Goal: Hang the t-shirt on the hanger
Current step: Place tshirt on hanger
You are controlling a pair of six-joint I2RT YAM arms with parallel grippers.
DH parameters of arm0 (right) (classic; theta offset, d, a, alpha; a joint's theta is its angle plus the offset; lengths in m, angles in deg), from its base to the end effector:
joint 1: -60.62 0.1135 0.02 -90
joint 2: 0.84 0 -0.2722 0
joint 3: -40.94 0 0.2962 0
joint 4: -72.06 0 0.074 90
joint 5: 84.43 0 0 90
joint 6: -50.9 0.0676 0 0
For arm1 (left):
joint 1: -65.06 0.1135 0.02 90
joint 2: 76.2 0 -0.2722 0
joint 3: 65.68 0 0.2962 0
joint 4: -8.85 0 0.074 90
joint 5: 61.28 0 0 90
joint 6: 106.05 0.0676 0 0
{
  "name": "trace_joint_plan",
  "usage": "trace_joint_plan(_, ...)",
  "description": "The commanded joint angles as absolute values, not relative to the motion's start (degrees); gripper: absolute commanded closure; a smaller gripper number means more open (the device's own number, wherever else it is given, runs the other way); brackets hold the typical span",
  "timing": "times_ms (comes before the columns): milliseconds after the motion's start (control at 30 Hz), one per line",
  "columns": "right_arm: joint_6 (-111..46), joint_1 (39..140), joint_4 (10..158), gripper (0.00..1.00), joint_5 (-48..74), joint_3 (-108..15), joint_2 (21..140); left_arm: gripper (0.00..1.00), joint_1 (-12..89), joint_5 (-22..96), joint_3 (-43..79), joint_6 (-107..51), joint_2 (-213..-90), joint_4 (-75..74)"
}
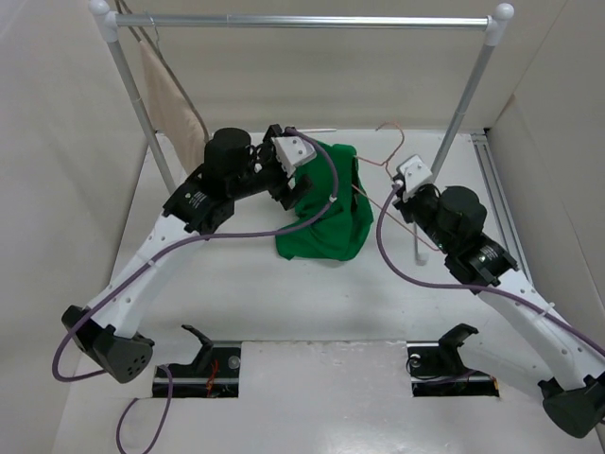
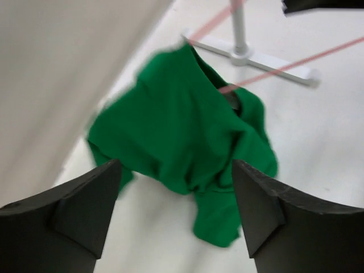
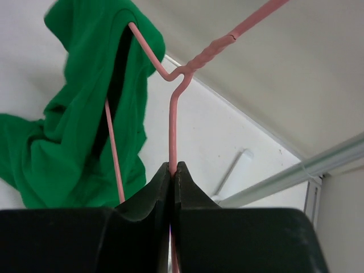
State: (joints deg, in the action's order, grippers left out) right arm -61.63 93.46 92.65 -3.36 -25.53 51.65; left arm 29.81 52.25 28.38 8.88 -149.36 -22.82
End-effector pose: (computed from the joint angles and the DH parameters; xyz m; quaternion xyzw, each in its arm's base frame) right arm 0.2422 0.1439 0.3848 -0.3000 0.6833 0.0017 0.6657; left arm 0.2714 -0.2249 0.4543 0.4906 0.5873 -0.2126 0.6076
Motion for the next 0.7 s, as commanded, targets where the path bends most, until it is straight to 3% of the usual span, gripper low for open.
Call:
trace_joint_plan(0, -65.03, 92.61, 85.07, 1.0, 9.59, -22.52, 49.61, 0.24, 30.17, 49.55, 30.74, 20.06, -146.77, -17.87)
trace_joint_plan(200, -67.66, 92.61, 82.25, 1.0, 16.99, -20.67, 48.38, 0.08, 30.17, 54.38, 29.94, 32.72, -153.0, -20.84)
trace_joint_plan(500, -67.67, 92.61, 81.2, 1.0, 19.2, -17.77, 49.43, 0.12, 37.63, 66.42, 40.84, 48.19, -166.28, -40.52)
trace_joint_plan(633, -67.67, 92.61, 79.79, 1.0, 19.72, -16.63, 51.45, 0.4, 37.64, 64.84, 40.15, 52.59, -168.56, -44.92)
trace_joint_plan(667, -67.67, 92.61, 79.27, 1.0, 20.33, -16.11, 51.46, 0.54, 37.64, 63.89, 39.53, 53.12, -169.27, -46.06)
